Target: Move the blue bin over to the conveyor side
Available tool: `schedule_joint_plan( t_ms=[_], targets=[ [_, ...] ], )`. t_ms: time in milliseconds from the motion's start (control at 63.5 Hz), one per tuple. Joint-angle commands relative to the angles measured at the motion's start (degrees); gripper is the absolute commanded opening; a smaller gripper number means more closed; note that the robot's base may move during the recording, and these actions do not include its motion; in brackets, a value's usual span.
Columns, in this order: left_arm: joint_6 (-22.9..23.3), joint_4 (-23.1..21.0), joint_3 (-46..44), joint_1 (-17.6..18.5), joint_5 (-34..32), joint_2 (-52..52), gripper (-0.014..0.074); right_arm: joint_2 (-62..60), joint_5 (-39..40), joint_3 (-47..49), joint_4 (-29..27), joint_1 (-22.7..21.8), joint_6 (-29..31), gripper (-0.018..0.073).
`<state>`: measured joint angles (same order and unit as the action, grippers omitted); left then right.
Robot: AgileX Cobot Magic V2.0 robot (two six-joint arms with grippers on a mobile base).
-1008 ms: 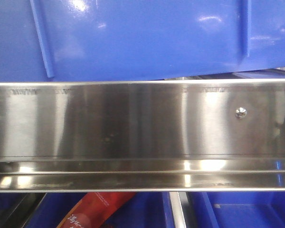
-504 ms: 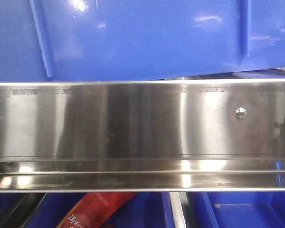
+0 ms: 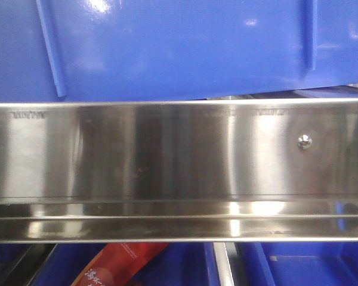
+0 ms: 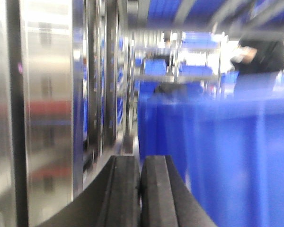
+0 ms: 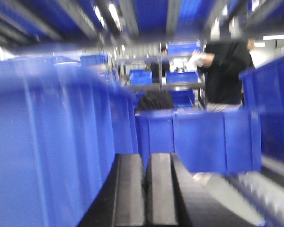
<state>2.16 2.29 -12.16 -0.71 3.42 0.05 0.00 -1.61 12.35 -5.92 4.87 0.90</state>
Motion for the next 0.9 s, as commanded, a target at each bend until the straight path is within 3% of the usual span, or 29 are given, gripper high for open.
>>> schedule_joint_plan(
  t_ms=[0,346,583,677,882],
  targets=[
    [-0.1,-0.1,-7.1,-0.2,6.9,1.8,-0.0008,1.0,-7.1,7.0,1.7,-0.2,0.1,-0.0079],
    [-0.1,-1.6,-33.4,-0.2,23.8,24.4,-0.0008,22.7,-31.9,38.8,2.8,-0.2,0.1,-0.0079],
    [-0.1,-2.3,-52.6,-0.2,42.9,42.7,-0.0008,42.3,-51.0,61.1,3.2,-0.2,1.6,-0.0079],
    [-0.1,-3.3,-57.9,-0.2,47.0,48.1,-0.0008,47.7,-54.7,67.1,3.2,-0.2,1.6,-0.0079],
    [-0.1,-4.2,-61.1,-0.2,47.1,53.8,-0.0008,53.8,-55.1,70.9,0.6,-0.2,1.6,-0.0079]
  ],
)
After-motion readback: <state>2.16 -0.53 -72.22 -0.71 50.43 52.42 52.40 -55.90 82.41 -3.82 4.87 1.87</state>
